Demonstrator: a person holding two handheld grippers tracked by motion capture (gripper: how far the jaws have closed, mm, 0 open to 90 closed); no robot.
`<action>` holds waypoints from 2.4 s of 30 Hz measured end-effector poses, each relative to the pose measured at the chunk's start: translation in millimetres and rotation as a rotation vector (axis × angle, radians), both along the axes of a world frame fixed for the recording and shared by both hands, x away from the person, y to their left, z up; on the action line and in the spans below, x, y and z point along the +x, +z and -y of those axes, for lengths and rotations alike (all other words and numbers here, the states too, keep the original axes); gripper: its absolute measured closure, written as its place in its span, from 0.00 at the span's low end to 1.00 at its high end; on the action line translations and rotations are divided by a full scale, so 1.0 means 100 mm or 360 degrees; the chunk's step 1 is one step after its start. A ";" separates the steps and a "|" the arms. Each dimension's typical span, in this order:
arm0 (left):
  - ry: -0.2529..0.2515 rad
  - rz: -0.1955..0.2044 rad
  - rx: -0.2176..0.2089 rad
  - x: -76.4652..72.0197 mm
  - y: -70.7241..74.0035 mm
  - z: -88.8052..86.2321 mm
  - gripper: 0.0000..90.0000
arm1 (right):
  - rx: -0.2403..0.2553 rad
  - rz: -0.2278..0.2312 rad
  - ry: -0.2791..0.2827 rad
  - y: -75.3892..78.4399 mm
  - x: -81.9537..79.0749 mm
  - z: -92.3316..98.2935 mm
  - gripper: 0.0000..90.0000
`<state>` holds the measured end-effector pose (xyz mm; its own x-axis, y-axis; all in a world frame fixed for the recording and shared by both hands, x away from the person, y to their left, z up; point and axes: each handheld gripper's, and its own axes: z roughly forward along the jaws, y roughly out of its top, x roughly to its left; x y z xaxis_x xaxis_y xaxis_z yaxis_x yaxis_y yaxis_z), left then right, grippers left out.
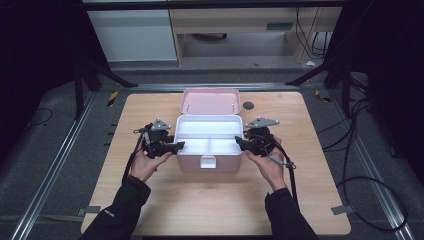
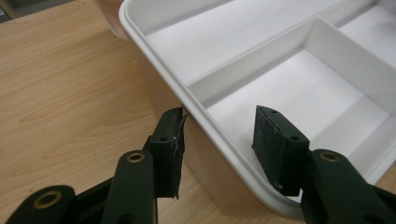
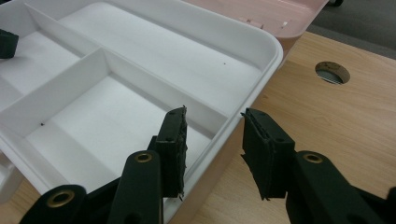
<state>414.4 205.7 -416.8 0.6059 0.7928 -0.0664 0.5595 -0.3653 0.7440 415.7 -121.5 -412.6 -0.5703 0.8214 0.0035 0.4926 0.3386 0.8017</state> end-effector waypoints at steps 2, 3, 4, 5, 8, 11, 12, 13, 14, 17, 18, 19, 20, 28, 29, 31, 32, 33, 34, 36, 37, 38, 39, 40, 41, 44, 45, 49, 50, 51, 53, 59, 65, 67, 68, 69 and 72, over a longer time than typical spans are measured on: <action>0.0006 0.0004 -0.0001 -0.02 0.00 0.00 0.59 | -0.0007 0.0008 0.0007 0.00 -0.01 0.00 0.68; 0.0008 0.0005 0.0003 -0.02 0.00 0.01 0.59 | -0.0005 0.0008 0.0007 0.00 -0.02 0.00 0.69; 0.0011 0.0006 0.0010 -0.04 0.00 0.01 0.59 | -0.0005 0.0015 0.0010 0.00 -0.02 0.00 0.69; 0.0011 0.0002 0.0012 -0.05 0.00 0.02 0.59 | -0.0005 0.0016 0.0010 0.00 -0.03 0.01 0.69; 0.0007 0.0000 0.0019 -0.07 0.01 0.02 0.58 | 0.0010 0.0019 0.0011 0.00 -0.07 0.01 0.69; 0.0007 0.0000 0.0019 -0.08 0.01 0.02 0.58 | 0.0009 0.0010 0.0018 0.00 -0.11 0.02 0.69; 0.0006 -0.0001 0.0018 -0.08 0.01 0.02 0.58 | 0.0005 0.0013 0.0019 0.00 -0.12 0.02 0.69; 0.0004 -0.0001 0.0017 -0.08 0.01 0.02 0.58 | 0.0005 0.0016 0.0019 0.00 -0.13 0.02 0.69; 0.0002 -0.0001 0.0016 -0.07 0.01 0.02 0.58 | 0.0008 0.0021 0.0020 0.00 -0.14 0.02 0.69; -0.0010 -0.0006 0.0003 -0.06 0.00 0.01 0.58 | 0.0043 0.0016 0.0018 -0.01 -0.14 0.03 0.67; -0.0012 -0.0004 -0.0004 -0.05 0.00 0.00 0.58 | 0.0042 0.0012 0.0011 -0.02 -0.13 0.03 0.65; -0.0015 -0.0006 -0.0009 -0.05 0.00 0.00 0.58 | 0.0038 0.0006 0.0005 -0.03 -0.11 0.03 0.63; -0.0018 -0.0006 -0.0013 -0.04 0.00 0.00 0.58 | 0.0032 -0.0002 0.0000 -0.04 -0.10 0.02 0.62; -0.0026 0.0005 -0.0003 -0.07 -0.01 0.01 0.58 | 0.0022 -0.0045 0.0004 -0.10 -0.11 0.00 0.62; -0.0025 0.0006 -0.0004 -0.08 -0.01 0.01 0.58 | 0.0034 -0.0049 0.0002 -0.11 -0.12 0.01 0.62; -0.0029 0.0006 0.0001 -0.09 0.00 0.02 0.58 | 0.0047 -0.0049 0.0004 -0.11 -0.13 0.02 0.62; -0.0029 0.0005 0.0001 -0.09 0.00 0.02 0.58 | 0.0050 -0.0049 0.0001 -0.11 -0.14 0.02 0.62; -0.0029 0.0006 0.0003 -0.09 0.00 0.02 0.58 | 0.0048 -0.0049 0.0001 -0.11 -0.14 0.02 0.62; -0.0031 0.0012 0.0011 -0.09 0.00 0.03 0.58 | 0.0047 -0.0050 0.0000 -0.11 -0.14 0.02 0.62; -0.0046 0.0034 0.0036 -0.09 0.01 0.03 0.57 | 0.0049 -0.0053 -0.0001 -0.11 -0.14 0.03 0.61; -0.0056 0.0055 0.0055 -0.09 0.01 0.03 0.56 | 0.0046 -0.0047 -0.0003 -0.10 -0.14 0.03 0.59; -0.0055 0.0071 0.0079 -0.09 0.02 0.03 0.51 | 0.0052 -0.0040 -0.0006 -0.09 -0.13 0.03 0.54; -0.0058 0.0090 0.0090 -0.08 0.04 0.03 0.47 | 0.0060 -0.0029 -0.0012 -0.08 -0.13 0.04 0.51; -0.0063 0.0108 0.0083 -0.08 0.06 0.01 0.45 | 0.0070 -0.0016 -0.0016 -0.06 -0.13 0.05 0.49; -0.0065 0.0126 0.0073 -0.07 0.09 -0.01 0.44 | 0.0082 -0.0005 -0.0021 -0.03 -0.13 0.07 0.48; -0.0096 0.0160 0.0047 -0.04 0.21 -0.07 0.41 | 0.0125 0.0039 -0.0027 0.06 -0.12 0.15 0.43; -0.0113 0.0167 0.0052 -0.03 0.25 -0.09 0.40 | 0.0143 0.0050 -0.0020 0.10 -0.11 0.18 0.43; -0.0182 0.0210 0.0120 0.03 0.37 -0.13 0.34 | 0.0156 0.0099 0.0011 0.21 -0.08 0.26 0.41; -0.0203 0.0234 0.0124 0.04 0.38 -0.14 0.33 | 0.0149 0.0104 0.0020 0.23 -0.07 0.28 0.41; -0.0250 0.0231 0.0114 0.08 0.39 -0.15 0.33 | 0.0141 0.0113 0.0023 0.25 -0.06 0.28 0.41; -0.0283 0.0220 0.0098 0.12 0.41 -0.17 0.33 | 0.0105 0.0140 0.0040 0.30 -0.03 0.30 0.41; -0.0374 0.0134 0.0086 0.26 0.44 -0.18 0.33 | 0.0021 0.0081 0.0241 0.41 0.10 0.26 0.40; -0.0486 0.0102 0.0145 0.35 0.45 -0.09 0.36 | -0.0109 0.0051 0.0417 0.43 0.22 0.13 0.43; -0.0515 0.0100 0.0161 0.36 0.45 -0.07 0.36 | -0.0143 0.0042 0.0445 0.44 0.26 0.10 0.43; -0.0528 0.0082 0.0169 0.38 0.45 -0.06 0.37 | -0.0152 0.0036 0.0468 0.43 0.29 0.08 0.45; -0.0544 0.0065 0.0188 0.39 0.46 -0.05 0.38 | -0.0169 0.0020 0.0485 0.44 0.30 0.07 0.45; -0.0604 -0.0015 0.0228 0.42 0.46 -0.03 0.41 | -0.0229 0.0023 0.0551 0.45 0.35 0.05 0.49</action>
